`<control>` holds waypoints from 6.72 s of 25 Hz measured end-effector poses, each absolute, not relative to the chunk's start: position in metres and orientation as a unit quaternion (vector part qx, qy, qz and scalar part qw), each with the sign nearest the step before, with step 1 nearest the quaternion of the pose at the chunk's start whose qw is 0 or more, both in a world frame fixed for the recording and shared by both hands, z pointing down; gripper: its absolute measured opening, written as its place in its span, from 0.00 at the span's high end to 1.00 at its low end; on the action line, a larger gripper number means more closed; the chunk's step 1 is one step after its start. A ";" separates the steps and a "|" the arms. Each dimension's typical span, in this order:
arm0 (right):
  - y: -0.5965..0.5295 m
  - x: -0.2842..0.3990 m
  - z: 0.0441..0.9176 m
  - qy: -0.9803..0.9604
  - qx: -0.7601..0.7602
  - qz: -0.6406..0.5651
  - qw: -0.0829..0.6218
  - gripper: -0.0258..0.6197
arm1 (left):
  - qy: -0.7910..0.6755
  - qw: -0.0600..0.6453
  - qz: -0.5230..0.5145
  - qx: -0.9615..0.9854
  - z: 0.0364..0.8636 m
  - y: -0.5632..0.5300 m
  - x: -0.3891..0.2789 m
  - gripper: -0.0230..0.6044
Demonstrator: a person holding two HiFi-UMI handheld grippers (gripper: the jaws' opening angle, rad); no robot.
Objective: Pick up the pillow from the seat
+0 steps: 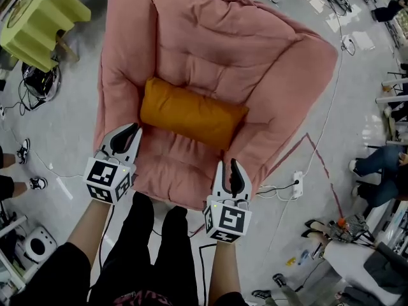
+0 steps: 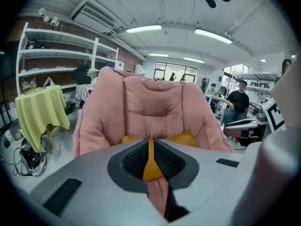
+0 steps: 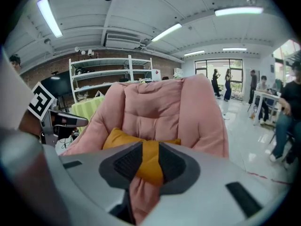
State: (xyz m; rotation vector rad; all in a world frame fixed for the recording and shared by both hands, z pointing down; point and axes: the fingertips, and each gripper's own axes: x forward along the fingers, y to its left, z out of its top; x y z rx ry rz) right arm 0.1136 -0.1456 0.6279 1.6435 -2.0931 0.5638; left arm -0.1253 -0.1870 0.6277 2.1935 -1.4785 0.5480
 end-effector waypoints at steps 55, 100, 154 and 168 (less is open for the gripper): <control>-0.240 0.143 0.805 -0.714 0.545 0.341 0.275 0.52 | -0.505 0.334 0.270 0.749 0.792 -0.276 -0.135 0.54; -0.220 0.130 0.782 -0.720 0.554 0.290 0.303 0.71 | -0.499 0.294 0.283 0.765 0.763 -0.258 -0.118 0.78; -0.139 0.127 0.402 -0.754 0.634 0.082 0.151 0.70 | -0.560 0.101 0.117 0.814 0.382 -0.169 -0.124 0.78; -0.123 0.119 0.338 -0.758 0.637 0.048 0.129 0.70 | -0.570 0.072 0.090 0.814 0.319 -0.149 -0.132 0.78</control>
